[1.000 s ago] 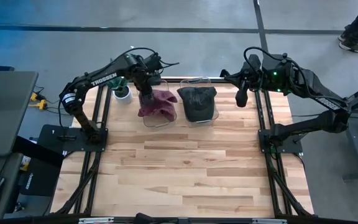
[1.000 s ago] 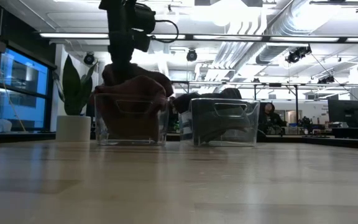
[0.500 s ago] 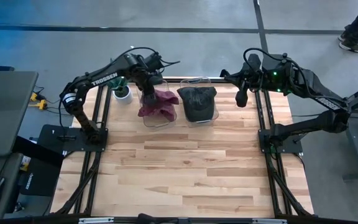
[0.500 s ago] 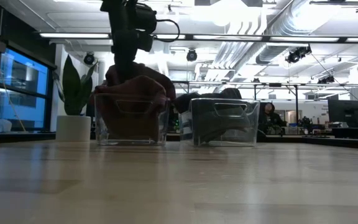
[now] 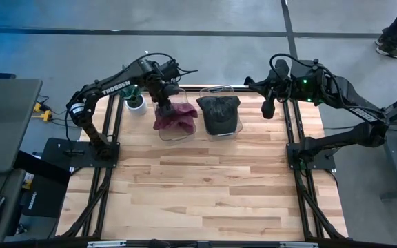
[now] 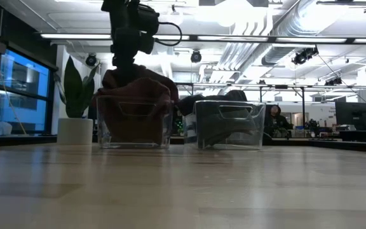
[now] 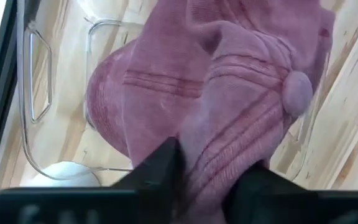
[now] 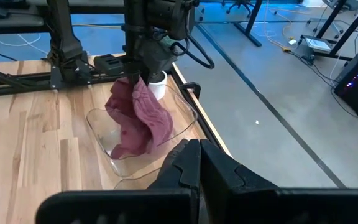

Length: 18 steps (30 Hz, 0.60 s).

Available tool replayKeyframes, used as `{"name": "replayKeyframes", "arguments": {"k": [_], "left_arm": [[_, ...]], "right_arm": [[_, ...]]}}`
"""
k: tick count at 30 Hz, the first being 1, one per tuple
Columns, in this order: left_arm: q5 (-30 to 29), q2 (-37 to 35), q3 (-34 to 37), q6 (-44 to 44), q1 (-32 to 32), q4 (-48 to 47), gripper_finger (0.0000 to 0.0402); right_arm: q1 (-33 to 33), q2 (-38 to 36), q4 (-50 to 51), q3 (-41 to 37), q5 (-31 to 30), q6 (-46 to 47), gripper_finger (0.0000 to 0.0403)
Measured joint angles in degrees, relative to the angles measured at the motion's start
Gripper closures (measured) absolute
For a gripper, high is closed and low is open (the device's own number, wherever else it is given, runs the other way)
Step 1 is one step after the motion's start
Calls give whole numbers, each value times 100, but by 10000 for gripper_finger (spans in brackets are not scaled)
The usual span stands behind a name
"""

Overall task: Pick & Place hat
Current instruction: Put the dark red cap into the left transparent bin, then return to Home Position

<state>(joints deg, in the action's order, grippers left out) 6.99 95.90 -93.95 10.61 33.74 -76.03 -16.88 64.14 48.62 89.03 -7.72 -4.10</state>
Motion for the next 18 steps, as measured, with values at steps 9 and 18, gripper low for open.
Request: {"name": "replayKeyframes", "arguments": {"k": [9,18], "left_arm": [[-74,-1,-142,-521,0,87,197],[-22,-7,-799,-957,0,-54,188]], "right_arm": [[0,0,0,0,129,-46,403],[0,-18,6,0,206,-24,403]]}}
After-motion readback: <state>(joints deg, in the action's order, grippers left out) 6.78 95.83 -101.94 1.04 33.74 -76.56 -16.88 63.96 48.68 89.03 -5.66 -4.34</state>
